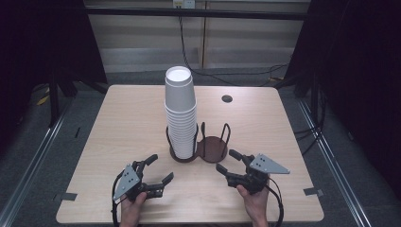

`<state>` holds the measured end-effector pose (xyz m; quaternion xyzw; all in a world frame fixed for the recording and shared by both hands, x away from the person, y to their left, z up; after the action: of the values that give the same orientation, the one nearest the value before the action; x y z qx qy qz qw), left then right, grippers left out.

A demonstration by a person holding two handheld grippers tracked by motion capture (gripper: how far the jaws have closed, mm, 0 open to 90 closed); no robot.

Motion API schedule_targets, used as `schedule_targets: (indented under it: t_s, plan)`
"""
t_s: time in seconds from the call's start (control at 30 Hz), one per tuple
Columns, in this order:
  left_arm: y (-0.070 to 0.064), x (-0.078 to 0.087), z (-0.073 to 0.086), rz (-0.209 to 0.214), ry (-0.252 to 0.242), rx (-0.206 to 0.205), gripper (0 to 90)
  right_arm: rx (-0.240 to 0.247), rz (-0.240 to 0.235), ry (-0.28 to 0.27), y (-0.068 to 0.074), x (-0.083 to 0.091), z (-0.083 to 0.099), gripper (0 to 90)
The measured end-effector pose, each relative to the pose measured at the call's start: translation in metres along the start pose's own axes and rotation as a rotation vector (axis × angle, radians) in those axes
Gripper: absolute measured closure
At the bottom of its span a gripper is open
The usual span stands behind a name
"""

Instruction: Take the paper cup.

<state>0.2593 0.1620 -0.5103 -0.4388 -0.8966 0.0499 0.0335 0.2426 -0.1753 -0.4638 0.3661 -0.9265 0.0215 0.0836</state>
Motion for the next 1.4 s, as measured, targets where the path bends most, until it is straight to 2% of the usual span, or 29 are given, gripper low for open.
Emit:
schedule_targets:
  t_s: [0.07,0.13,0.17,0.27,0.37,0.4,0.57,0.73,0.87,1.13,1.17,1.23,1.4]
  plan:
    - [0.0,0.0,0.0,0.001,0.002,-0.001,15.6,0.01,0.008,0.002,-0.001,-0.001,-0.004,19.1]
    - [0.0,0.0,0.0,0.001,0.001,0.0,15.6,0.014,-0.002,0.002,-0.001,-0.002,-0.006,18.2]
    - [0.0,0.0,0.0,0.002,0.0,0.001,15.6,0.014,-0.022,0.006,-0.002,-0.003,-0.011,16.9]
    - [0.0,0.0,0.0,0.004,0.0,0.0,15.6,0.019,-0.042,0.011,-0.002,-0.006,-0.018,14.5]
    - [0.0,0.0,0.0,0.006,0.0,0.0,15.6,0.013,-0.056,0.014,-0.003,-0.008,-0.022,14.1]
    - [0.0,0.0,0.0,0.006,-0.001,-0.001,15.6,-0.007,-0.076,0.019,-0.004,-0.011,-0.023,13.8]
    - [0.0,0.0,0.0,0.006,-0.001,-0.001,15.6,-0.017,-0.091,0.017,-0.005,-0.015,-0.028,13.6]
    - [0.0,0.0,0.0,0.006,0.0,-0.001,15.6,-0.007,-0.123,0.024,-0.005,-0.019,-0.04,13.8]
    - [0.0,0.0,0.0,0.008,-0.001,-0.001,15.6,0.02,-0.153,0.044,-0.006,-0.023,-0.051,13.6]
    - [0.0,0.0,0.0,0.007,-0.002,-0.002,15.6,0.046,-0.153,0.048,-0.007,-0.028,-0.068,13.6]
    - [-0.001,0.0,0.0,0.01,-0.004,0.019,15.6,0.043,-0.156,0.054,-0.007,-0.029,-0.071,13.6]
    - [-0.002,0.001,0.001,0.014,-0.003,0.019,15.6,0.044,-0.177,0.06,-0.007,-0.031,-0.077,14.3]
    - [-0.002,0.001,0.0,0.014,-0.003,0.02,15.6,0.07,-0.175,0.059,-0.005,-0.036,-0.091,13.4]
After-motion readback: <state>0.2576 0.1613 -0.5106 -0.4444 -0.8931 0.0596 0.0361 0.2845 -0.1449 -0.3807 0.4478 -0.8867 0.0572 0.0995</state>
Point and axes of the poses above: each handheld gripper's, and its own axes: x roughly backward along the jaws, z roughly out of its underside, y roughly to its left, the point moved 2 cm from there along -x, roughly forward along the jaws, and after that the axes turned 7 degrees about x, right-handed, at the moved point
